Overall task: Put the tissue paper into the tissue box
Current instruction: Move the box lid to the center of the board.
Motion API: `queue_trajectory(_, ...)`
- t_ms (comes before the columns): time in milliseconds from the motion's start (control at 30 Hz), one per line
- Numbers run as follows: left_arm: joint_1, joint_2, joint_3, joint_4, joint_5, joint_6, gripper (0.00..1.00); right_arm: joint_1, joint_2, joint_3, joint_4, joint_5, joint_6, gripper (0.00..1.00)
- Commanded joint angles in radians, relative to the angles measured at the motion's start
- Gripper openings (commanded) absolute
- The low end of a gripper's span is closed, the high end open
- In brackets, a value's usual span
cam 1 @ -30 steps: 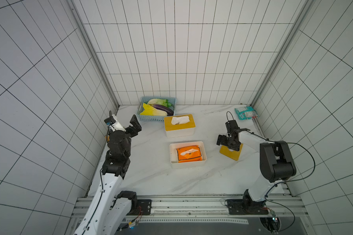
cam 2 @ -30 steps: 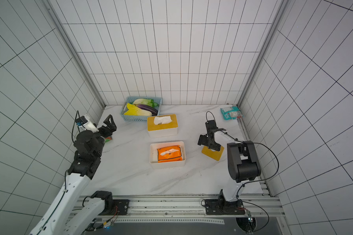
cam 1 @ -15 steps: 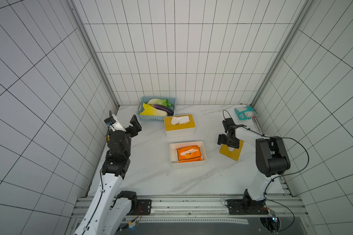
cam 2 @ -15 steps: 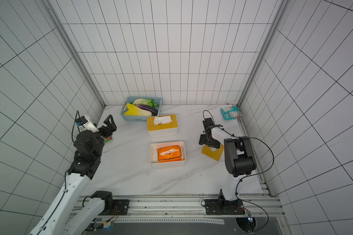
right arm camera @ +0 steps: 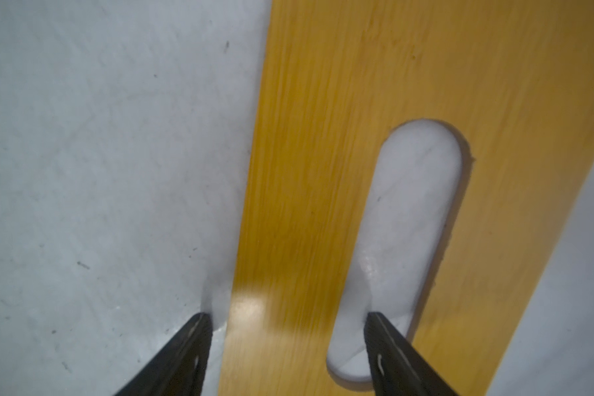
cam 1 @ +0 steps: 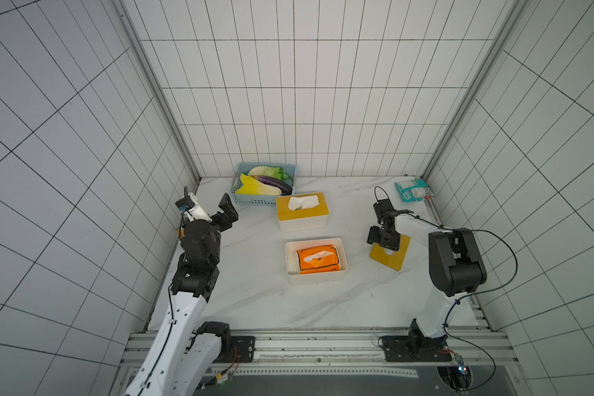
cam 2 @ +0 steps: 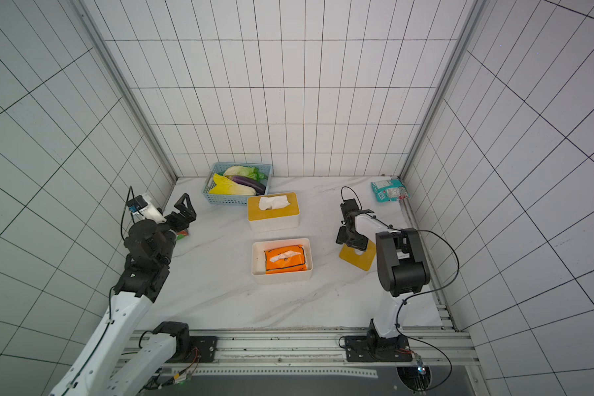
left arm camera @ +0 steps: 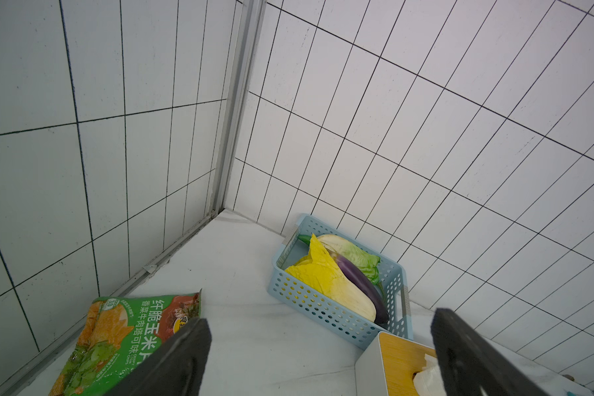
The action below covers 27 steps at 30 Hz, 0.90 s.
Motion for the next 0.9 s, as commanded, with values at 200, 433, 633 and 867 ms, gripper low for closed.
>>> queue_trajectory(200,0.005,-0.003,-0.009,0.025,0.012,0.002,0.99,0.004,0.031,-0.022,-0.015,-0.041,0.066,0.58)
queue_trajectory(433,0.006,-0.004,-0.009,0.024,0.011,0.002,0.98,0.01,0.019,-0.036,-0.006,-0.071,0.073,0.43)
queue_trajectory(633,0.005,-0.003,-0.008,0.024,0.011,0.003,0.98,0.024,0.038,-0.023,0.036,-0.163,0.062,0.27)
queue_trajectory(867,0.005,0.002,-0.007,0.026,0.01,0.003,0.98,0.091,0.061,0.044,0.038,-0.222,0.0,0.2)
